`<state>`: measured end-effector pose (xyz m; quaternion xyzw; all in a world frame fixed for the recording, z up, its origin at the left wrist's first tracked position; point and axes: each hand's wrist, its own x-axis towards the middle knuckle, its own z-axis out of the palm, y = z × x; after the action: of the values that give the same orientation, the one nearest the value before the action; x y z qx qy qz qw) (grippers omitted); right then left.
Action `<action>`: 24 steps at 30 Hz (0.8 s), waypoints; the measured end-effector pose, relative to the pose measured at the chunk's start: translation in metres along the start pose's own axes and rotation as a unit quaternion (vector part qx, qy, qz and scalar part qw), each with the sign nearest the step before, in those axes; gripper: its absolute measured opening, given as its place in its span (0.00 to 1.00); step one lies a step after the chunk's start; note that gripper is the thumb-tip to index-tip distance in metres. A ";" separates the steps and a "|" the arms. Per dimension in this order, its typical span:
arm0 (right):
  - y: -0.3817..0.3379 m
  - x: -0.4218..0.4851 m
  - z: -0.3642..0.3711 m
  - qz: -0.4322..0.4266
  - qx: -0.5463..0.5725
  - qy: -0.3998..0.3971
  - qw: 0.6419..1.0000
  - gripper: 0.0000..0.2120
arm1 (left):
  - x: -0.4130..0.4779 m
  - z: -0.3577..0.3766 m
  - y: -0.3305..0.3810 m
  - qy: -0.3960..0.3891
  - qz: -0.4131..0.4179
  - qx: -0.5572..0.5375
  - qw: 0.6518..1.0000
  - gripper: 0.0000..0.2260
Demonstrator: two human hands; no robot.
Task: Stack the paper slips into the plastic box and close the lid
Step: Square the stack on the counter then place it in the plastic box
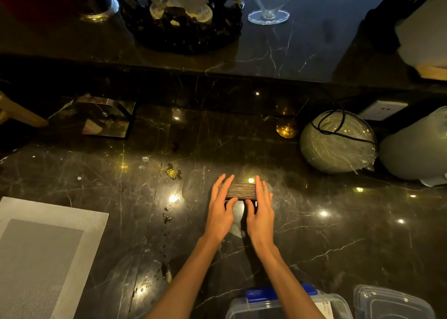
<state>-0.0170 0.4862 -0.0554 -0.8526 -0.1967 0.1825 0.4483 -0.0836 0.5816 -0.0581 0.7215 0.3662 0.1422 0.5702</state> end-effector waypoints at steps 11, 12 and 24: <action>0.004 0.002 -0.012 -0.003 0.021 0.006 1.000 0.37 | 0.002 0.008 0.003 0.002 0.011 0.002 1.000 0.29; 0.006 0.002 -0.012 -0.006 0.014 0.003 1.000 0.37 | 0.003 0.008 0.002 -0.001 0.022 0.021 1.000 0.30; 0.008 -0.001 -0.012 -0.015 -0.019 -0.004 1.000 0.35 | 0.007 0.006 -0.009 -0.010 0.055 0.133 0.989 0.28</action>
<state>-0.0105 0.4728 -0.0558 -0.8571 -0.2153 0.1756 0.4339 -0.0780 0.5829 -0.0696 0.8116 0.3357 0.1160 0.4639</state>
